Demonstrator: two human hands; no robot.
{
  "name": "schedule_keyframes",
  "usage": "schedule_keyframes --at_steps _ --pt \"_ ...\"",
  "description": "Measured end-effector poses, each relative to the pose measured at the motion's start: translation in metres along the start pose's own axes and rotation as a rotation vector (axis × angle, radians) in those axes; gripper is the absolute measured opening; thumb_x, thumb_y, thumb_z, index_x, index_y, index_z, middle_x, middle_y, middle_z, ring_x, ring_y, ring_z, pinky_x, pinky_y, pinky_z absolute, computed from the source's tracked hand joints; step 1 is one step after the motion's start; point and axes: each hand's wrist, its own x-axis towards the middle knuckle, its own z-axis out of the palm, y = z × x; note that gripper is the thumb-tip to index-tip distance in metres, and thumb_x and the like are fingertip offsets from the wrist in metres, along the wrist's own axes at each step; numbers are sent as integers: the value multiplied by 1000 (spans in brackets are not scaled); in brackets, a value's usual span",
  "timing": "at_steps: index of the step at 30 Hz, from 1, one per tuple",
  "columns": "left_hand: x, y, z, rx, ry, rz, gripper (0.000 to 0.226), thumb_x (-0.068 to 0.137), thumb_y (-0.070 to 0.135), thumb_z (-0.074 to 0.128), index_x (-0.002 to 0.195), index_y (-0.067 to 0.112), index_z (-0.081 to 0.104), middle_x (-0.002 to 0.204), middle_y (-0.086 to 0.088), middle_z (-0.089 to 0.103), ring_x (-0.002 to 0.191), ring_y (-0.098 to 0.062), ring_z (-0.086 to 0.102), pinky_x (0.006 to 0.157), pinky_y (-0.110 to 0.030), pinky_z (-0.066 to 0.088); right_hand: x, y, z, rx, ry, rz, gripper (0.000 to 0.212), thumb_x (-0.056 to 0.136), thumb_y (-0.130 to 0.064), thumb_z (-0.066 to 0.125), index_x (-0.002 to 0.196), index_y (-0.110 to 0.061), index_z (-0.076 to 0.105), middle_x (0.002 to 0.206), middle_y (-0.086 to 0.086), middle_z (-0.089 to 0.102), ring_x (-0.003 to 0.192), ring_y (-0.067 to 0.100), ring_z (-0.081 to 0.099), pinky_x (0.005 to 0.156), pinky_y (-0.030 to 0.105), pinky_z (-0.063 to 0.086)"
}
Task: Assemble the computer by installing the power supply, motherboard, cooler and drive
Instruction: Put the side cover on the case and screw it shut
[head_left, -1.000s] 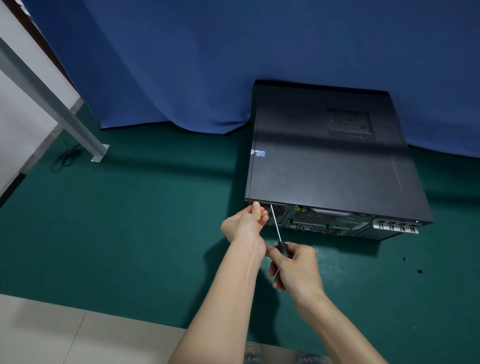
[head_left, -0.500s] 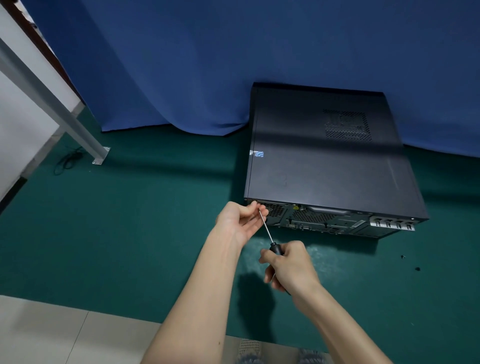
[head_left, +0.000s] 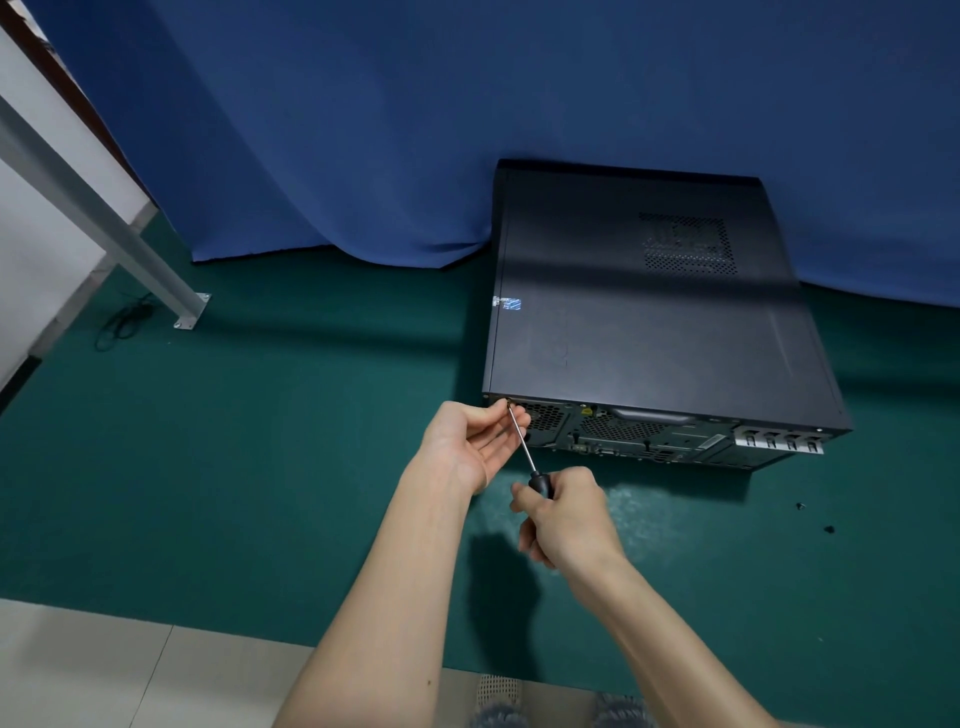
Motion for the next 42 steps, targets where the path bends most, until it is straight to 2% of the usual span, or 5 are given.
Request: schedule_keyframes --at_steps 16,23,29,35,42 --pt "-1 -13 3 218 49 377 11 89 -3 60 82 -11 62 63 -17 69 59 -20 70 56 -23 58 -4 -7 -9 796 -479 234 14 89 -11 62 92 3 61 50 7 49 31 6 32 31 14 23" --pt "-2 -11 10 257 138 416 8 90 -8 57 86 -14 60 73 -22 66 59 -23 69 56 -25 58 -11 13 14 57 7 -34 45 98 -40 50 77 -2 58 47 1 43 38 17 40 43 23 32" --pt "-10 -15 0 401 -81 332 20 98 4 48 94 -7 64 69 -12 71 59 -18 70 53 -24 56 -8 3 -5 956 -523 301 32 87 -35 62 77 -6 62 45 -3 27 27 3 18 28 10 13" --pt "-7 -18 11 432 98 402 21 95 -1 51 78 -3 64 60 -8 67 43 -10 60 45 -22 52 -16 15 20 83 33 -47 35 93 -26 60 63 -11 51 46 1 45 35 12 36 40 23 30" --pt "-6 -15 14 337 175 404 15 89 -6 58 75 -7 61 54 -10 65 41 -14 61 42 -23 52 -14 9 0 824 -373 253 28 91 -29 63 74 -9 55 48 0 36 29 6 26 31 12 17"
